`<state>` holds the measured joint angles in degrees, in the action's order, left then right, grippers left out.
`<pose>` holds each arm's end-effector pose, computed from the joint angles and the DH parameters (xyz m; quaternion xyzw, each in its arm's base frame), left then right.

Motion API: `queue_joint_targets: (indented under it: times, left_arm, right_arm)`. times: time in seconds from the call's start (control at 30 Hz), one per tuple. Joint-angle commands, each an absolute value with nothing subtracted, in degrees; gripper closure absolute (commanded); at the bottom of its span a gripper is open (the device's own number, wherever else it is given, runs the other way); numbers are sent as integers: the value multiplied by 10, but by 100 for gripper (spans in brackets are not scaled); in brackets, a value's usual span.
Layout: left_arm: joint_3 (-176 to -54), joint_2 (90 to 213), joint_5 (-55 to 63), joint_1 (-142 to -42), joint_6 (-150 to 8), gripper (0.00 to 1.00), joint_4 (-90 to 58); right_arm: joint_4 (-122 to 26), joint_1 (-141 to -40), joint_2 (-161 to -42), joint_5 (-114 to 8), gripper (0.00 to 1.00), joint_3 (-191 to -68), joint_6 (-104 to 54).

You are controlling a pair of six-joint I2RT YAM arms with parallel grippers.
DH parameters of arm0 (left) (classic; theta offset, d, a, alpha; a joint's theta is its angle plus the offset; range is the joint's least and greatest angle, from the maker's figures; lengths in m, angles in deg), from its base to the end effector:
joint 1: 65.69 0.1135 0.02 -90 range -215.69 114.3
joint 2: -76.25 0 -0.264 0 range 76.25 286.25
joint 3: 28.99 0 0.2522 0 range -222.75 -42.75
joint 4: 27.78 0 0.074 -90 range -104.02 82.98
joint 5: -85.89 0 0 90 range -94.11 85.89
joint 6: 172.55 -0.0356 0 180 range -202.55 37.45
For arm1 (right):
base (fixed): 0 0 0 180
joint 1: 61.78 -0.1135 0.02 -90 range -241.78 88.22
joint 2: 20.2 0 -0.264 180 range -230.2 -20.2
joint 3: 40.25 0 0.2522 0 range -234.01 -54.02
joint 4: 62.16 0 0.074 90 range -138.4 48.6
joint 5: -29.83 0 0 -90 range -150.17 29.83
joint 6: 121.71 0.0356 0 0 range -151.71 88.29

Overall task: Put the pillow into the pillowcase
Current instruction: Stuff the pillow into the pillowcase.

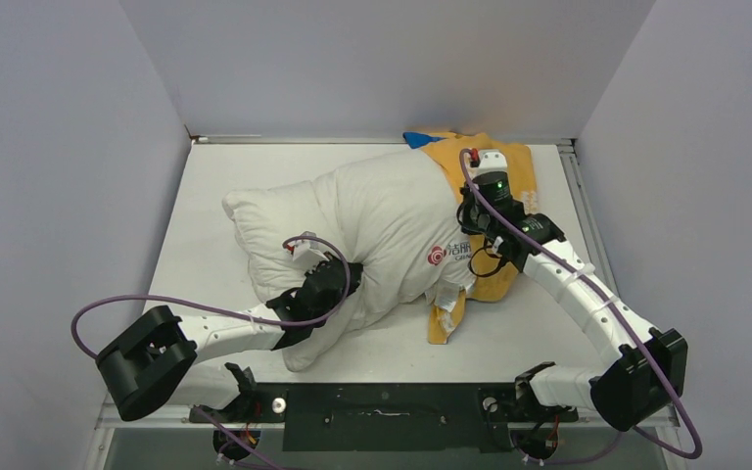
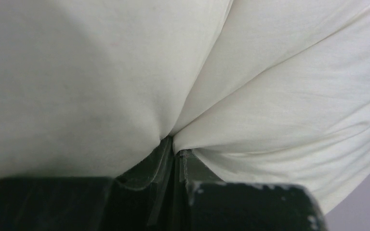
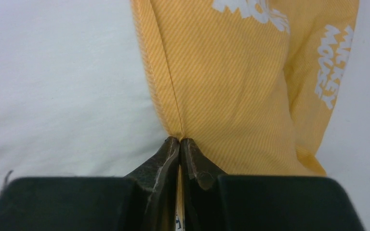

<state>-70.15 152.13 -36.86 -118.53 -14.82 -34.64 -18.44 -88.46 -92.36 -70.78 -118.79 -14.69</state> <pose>0.1692 -0.1914 0.1773 -0.2508 0.7960 -0.3103 0.4552 0.2499 0.1183 0.3267 -0.0343 0.8927 0.0875 0.4408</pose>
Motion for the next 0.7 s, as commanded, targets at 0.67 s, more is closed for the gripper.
queue_joint_targets:
  times: [0.67]
  left_arm:
    - [-716,1554,-293,-1211,-164,100,-203]
  right_arm:
    - [-638,-1125,-942,-218,95,-1018,124]
